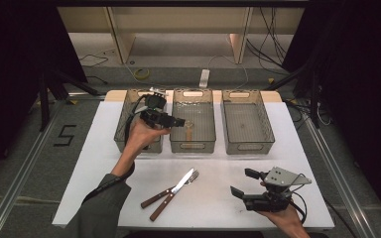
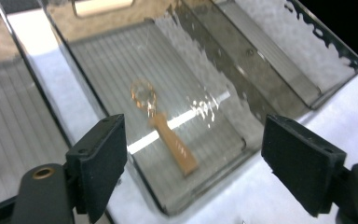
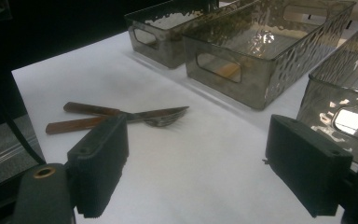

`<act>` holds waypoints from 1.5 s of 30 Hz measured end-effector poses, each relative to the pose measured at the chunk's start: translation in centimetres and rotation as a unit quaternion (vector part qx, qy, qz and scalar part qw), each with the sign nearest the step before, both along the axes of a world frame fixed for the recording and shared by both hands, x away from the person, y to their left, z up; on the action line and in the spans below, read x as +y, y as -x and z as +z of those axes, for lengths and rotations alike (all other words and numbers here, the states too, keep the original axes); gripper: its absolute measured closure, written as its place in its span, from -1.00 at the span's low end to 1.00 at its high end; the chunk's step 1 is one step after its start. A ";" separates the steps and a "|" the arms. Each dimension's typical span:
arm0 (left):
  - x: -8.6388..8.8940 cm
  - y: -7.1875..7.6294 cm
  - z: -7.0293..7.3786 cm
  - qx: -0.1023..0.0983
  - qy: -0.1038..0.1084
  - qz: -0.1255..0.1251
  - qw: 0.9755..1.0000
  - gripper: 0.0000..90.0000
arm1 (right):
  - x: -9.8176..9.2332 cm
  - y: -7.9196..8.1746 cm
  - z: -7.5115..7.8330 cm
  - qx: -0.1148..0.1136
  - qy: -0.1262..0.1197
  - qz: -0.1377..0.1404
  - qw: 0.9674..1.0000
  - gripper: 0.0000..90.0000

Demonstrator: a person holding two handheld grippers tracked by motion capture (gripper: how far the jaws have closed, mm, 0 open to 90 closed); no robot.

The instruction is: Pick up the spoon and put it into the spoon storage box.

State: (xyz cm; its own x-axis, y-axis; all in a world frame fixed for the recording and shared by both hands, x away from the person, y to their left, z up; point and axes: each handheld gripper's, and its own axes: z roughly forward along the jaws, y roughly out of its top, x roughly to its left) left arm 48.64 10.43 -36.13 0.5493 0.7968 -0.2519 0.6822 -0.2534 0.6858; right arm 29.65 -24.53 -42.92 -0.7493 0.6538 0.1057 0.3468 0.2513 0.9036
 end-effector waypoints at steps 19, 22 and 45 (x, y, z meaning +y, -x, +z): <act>2.8 5.5 -1.6 -0.003 -0.035 -0.039 0.999 -0.55 | 0.2 0.0 -0.1 0.001 0.004 0.000 1.000 -0.51; 2.6 6.2 -1.7 0.000 -0.042 -0.044 0.998 -0.56 | 0.2 0.0 0.0 0.001 0.001 0.000 1.000 -0.51; 1.0 10.9 -3.7 0.038 -0.093 -0.078 0.992 -0.60 | 0.2 0.1 0.0 -0.001 0.004 0.000 1.000 -0.51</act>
State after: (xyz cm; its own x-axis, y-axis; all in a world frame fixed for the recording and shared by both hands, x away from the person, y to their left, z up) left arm 37.75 11.46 -39.85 0.6541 0.7406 -0.1540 0.6731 -0.4769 0.5653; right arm 29.55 -24.32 -42.89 -0.7489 0.6552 0.0994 0.3456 0.2582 0.9022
